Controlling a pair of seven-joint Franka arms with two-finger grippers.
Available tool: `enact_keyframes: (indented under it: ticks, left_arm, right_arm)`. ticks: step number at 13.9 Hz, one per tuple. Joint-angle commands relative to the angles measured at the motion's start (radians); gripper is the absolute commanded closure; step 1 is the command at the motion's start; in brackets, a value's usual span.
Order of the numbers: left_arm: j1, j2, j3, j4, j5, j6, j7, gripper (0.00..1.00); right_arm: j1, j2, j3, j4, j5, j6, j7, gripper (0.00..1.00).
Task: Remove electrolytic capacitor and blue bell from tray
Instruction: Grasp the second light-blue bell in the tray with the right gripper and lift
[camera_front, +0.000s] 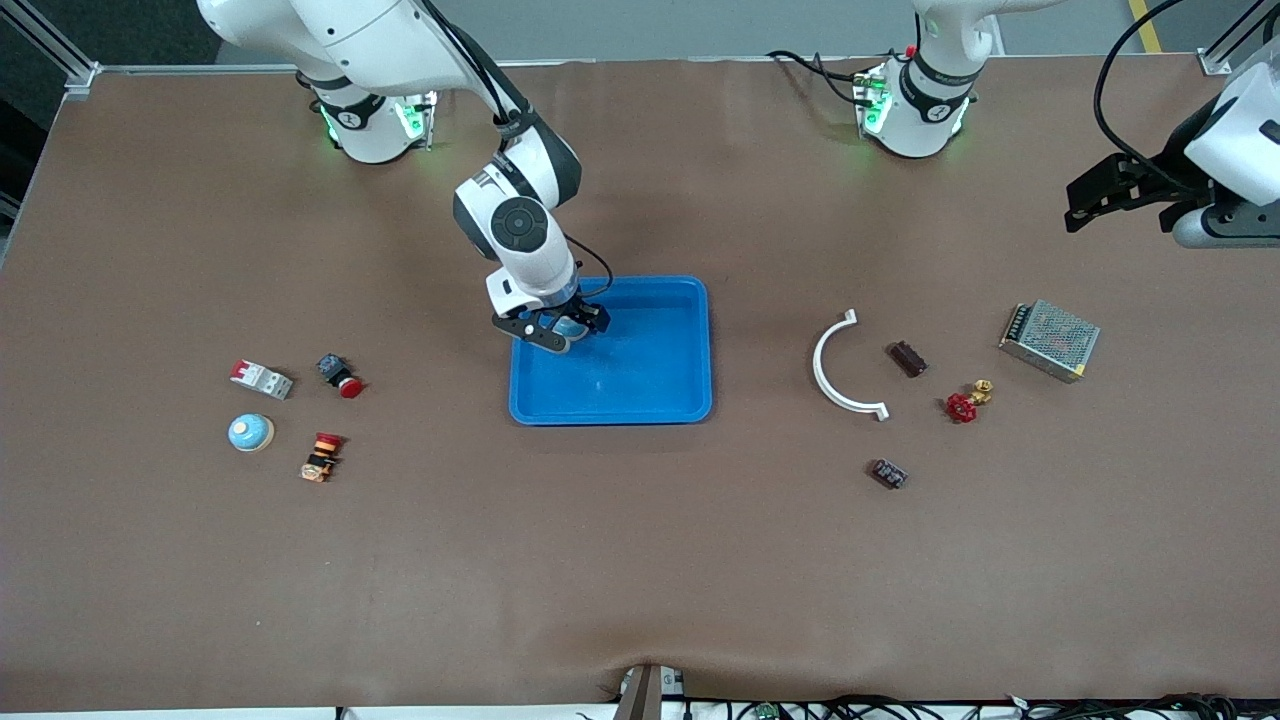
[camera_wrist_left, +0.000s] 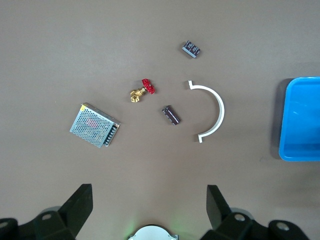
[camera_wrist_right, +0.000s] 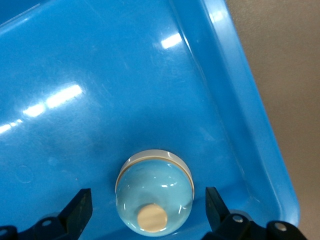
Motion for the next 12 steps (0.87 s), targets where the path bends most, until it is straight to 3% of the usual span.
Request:
enact_keyframes:
  ticks: [1,3,7,12]
  left_arm:
    - [0.006,-0.032,-0.003,-0.030,-0.006,0.010,0.000,0.00]
    - [0.006,-0.030,-0.003,-0.030,-0.011,0.010,-0.003,0.00]
    - [0.009,-0.030,-0.003,-0.030,-0.014,0.011,-0.003,0.00]
    - [0.004,-0.030,-0.003,-0.028,-0.014,0.011,-0.003,0.00]
  right_arm:
    - [0.022,-0.001,-0.016,0.000,-0.005,0.008,0.022,0.01]
    - [0.025,-0.001,-0.016,0.000,-0.010,0.008,0.022,0.26]
    - [0.025,-0.001,-0.016,0.000,-0.017,0.008,0.022,1.00]
    - [0.023,-0.003,-0.016,0.005,-0.017,-0.001,0.043,1.00]
